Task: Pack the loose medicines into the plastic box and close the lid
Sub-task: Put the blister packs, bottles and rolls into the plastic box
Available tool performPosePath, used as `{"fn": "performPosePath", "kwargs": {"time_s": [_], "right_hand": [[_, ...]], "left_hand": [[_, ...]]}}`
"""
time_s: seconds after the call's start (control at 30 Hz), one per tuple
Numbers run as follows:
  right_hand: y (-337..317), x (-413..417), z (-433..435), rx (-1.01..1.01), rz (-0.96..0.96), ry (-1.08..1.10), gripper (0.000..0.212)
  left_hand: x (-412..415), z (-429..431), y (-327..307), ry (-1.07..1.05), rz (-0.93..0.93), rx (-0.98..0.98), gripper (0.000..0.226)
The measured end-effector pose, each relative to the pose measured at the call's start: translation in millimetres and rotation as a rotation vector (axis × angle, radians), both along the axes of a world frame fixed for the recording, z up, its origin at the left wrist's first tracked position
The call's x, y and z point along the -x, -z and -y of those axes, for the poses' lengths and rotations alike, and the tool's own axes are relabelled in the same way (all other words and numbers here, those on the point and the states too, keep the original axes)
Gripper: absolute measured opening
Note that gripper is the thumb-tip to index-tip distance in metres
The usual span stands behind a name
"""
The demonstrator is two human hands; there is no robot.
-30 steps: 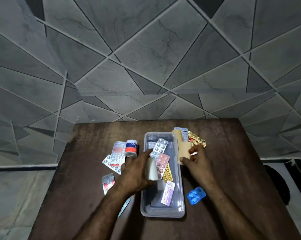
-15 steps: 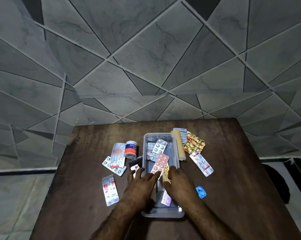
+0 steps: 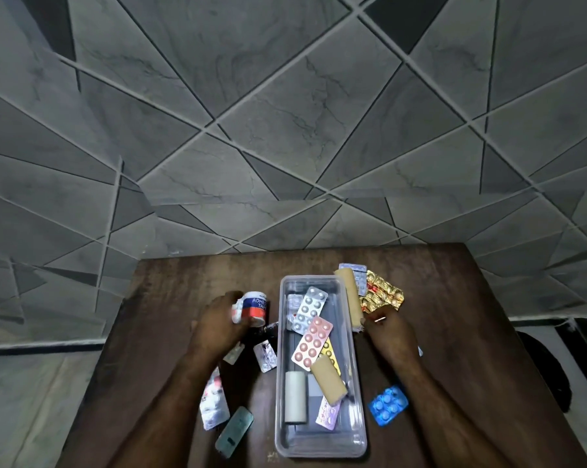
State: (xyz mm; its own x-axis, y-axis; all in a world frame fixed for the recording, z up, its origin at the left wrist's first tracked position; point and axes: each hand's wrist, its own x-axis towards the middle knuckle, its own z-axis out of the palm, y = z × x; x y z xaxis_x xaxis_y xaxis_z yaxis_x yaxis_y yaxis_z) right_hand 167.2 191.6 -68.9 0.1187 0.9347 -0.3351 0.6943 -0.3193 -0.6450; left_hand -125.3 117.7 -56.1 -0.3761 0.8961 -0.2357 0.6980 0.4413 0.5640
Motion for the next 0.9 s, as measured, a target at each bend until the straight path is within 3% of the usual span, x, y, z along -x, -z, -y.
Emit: {"fn": "performPosePath", "kwargs": {"time_s": [0.27,0.63,0.9], "right_hand": [[20.5,17.0,-26.2,0.101,0.125,-0.079,0.036],[27.4,26.8,-33.7,0.164,0.112,-0.081,0.036],[1.5,17.8,-29.8,0.098,0.055,-0.027,0.017]], "left_hand": [[10.8,-35.8,24.4,0.296,-0.248,0.296,0.093],[10.0,-51.4,34.1,0.334,-0.183,0.252,0.087],[16.9,-41.6,23.8,0.226,-0.141,0.149,0.083]]}}
